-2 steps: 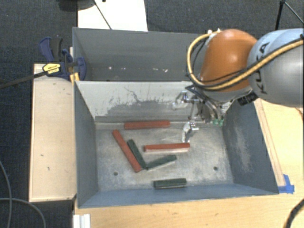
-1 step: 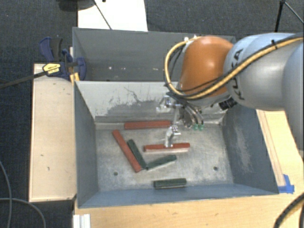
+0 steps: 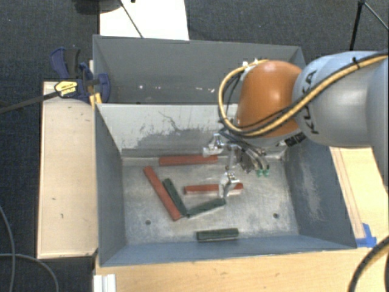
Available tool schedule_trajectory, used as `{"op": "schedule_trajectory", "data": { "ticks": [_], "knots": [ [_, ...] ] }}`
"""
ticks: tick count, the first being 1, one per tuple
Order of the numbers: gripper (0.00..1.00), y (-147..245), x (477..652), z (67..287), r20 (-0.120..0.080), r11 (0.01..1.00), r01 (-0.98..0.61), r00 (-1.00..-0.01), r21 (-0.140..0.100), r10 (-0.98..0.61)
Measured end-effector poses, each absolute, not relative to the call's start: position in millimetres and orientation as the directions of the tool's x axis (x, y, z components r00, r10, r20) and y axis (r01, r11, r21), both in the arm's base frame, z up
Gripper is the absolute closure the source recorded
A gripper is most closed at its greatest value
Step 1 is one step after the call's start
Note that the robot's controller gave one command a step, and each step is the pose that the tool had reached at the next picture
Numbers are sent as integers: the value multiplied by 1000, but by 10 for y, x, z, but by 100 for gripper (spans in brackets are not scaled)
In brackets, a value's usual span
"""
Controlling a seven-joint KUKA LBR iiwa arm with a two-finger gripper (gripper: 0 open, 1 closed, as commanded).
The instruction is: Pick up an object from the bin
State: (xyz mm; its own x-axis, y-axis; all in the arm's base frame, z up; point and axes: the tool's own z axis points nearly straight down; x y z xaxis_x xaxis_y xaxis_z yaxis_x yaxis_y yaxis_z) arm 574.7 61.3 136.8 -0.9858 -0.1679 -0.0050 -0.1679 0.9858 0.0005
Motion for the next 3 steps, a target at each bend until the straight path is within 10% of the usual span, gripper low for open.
{"op": "schedule_trajectory", "data": {
  "ticks": [1,2,3],
  "knots": [
    [0,484,5728,759,4,994,-107,-994,2,-107],
    [100,498,5724,809,-5,994,-108,-994,1,-108],
    [100,498,5724,809,-5,994,-108,-994,1,-108]
  ]
}}
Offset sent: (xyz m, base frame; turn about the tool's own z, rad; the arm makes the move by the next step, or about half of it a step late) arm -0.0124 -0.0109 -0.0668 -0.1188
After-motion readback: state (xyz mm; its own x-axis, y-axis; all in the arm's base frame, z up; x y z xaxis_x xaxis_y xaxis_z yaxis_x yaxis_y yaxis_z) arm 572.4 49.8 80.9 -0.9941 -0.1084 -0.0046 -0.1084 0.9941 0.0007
